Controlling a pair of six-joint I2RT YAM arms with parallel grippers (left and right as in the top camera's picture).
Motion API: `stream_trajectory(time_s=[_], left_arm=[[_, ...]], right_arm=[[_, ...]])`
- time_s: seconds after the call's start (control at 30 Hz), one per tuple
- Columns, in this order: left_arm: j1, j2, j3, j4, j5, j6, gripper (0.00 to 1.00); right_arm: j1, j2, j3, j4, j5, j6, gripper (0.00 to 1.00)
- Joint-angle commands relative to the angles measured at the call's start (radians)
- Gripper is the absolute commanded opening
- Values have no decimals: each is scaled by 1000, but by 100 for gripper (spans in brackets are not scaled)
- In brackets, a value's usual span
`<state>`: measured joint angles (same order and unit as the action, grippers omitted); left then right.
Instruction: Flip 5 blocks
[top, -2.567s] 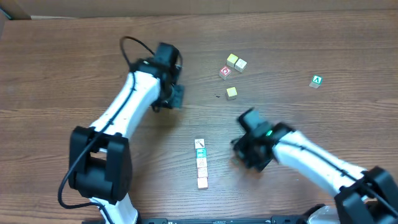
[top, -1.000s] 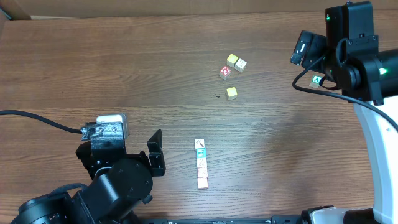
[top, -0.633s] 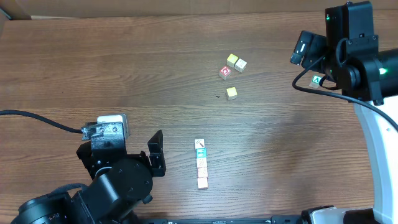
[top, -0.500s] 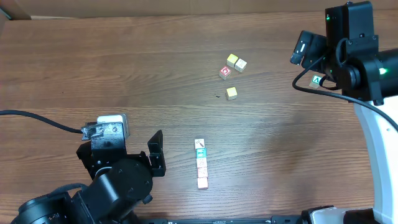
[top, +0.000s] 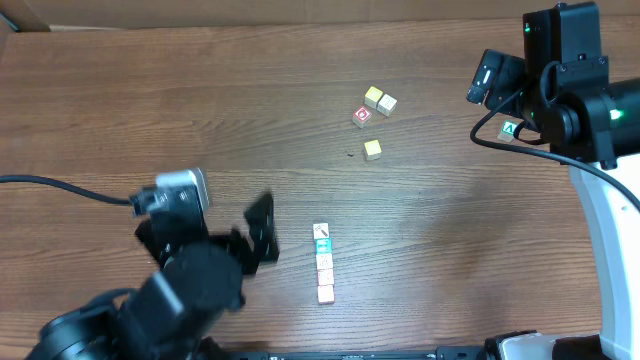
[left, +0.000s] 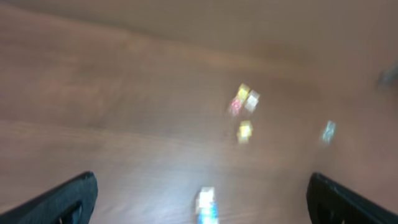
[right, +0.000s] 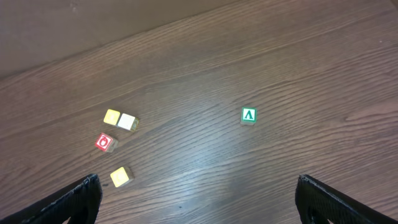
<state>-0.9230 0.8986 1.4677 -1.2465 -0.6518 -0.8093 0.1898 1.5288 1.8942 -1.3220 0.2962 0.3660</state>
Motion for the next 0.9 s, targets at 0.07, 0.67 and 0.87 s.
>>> stream_trajectory(time_s=[0.07, 0.67, 0.87], left_arm=[[269, 3, -214, 438, 192, 213, 100], [781, -344, -1012, 1259, 877, 503, 100], [909, -565, -1207, 1277, 877, 503, 99]], right_arm=[[-2, -14, 23, 3, 17, -4, 100], [-2, -14, 23, 3, 17, -4, 100], [-2, -14, 23, 3, 17, -4, 100]])
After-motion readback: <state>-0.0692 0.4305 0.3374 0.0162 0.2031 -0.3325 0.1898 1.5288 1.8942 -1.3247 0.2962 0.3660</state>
